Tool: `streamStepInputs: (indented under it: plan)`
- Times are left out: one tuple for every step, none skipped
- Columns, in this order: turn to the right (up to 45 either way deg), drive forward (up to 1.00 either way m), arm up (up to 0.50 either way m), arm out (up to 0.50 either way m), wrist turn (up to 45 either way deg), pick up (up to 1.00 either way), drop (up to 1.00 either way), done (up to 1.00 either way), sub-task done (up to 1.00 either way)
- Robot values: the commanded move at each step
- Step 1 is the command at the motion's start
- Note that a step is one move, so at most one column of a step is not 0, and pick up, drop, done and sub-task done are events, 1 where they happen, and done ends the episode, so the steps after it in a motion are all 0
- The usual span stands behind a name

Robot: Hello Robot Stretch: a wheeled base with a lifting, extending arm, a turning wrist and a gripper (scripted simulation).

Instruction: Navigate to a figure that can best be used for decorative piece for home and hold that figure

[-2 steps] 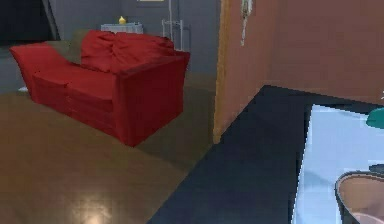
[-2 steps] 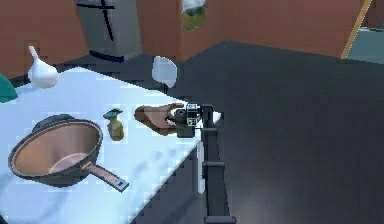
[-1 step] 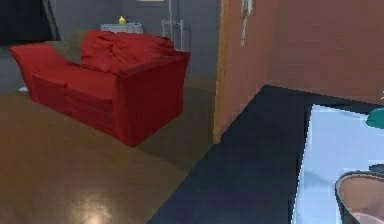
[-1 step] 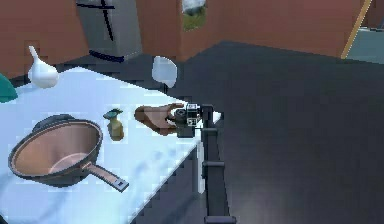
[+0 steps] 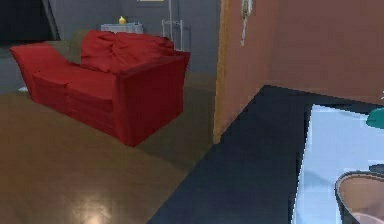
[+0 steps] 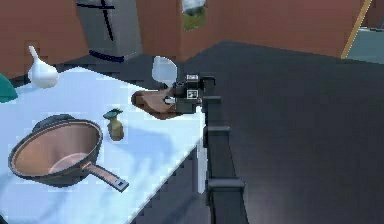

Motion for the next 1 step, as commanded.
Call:
streamStepInputs:
  plan:
    - [0.0,0.00,0.00,0.00,0.0,0.00,0.00,1.00,0.00]
